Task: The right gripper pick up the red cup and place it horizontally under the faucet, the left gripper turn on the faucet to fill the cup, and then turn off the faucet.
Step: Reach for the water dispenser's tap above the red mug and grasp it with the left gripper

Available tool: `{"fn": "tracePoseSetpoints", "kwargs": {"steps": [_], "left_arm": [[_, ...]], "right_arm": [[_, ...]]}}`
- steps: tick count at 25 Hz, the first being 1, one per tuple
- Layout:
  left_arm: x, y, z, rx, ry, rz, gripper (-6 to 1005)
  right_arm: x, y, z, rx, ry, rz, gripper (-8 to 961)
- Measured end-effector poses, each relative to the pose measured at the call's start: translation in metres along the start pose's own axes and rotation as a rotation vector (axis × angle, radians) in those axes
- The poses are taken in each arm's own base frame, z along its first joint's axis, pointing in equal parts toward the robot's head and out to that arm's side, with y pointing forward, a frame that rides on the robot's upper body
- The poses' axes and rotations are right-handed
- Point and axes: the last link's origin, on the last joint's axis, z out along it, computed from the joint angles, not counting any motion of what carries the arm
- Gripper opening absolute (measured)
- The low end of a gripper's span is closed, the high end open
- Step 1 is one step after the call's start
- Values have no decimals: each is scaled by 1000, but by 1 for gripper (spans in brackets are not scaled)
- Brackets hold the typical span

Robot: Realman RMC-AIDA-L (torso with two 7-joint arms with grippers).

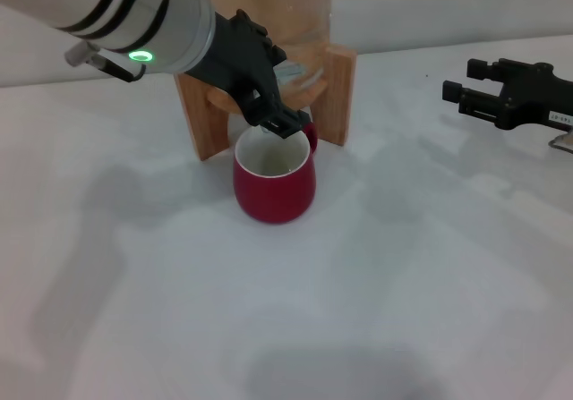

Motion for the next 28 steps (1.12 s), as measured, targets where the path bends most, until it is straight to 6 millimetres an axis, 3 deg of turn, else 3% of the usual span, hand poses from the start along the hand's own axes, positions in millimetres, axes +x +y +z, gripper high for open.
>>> {"fn": "tracePoseSetpoints", "kwargs": {"steps": [14, 28], "left_arm": [[1, -6, 1, 30, -24, 73, 798], [8, -12, 16, 26, -34, 99, 797]], "right_arm": [[-1, -1, 1, 4, -2, -2, 576], [-1, -3, 0, 18, -2, -1, 576]]}}
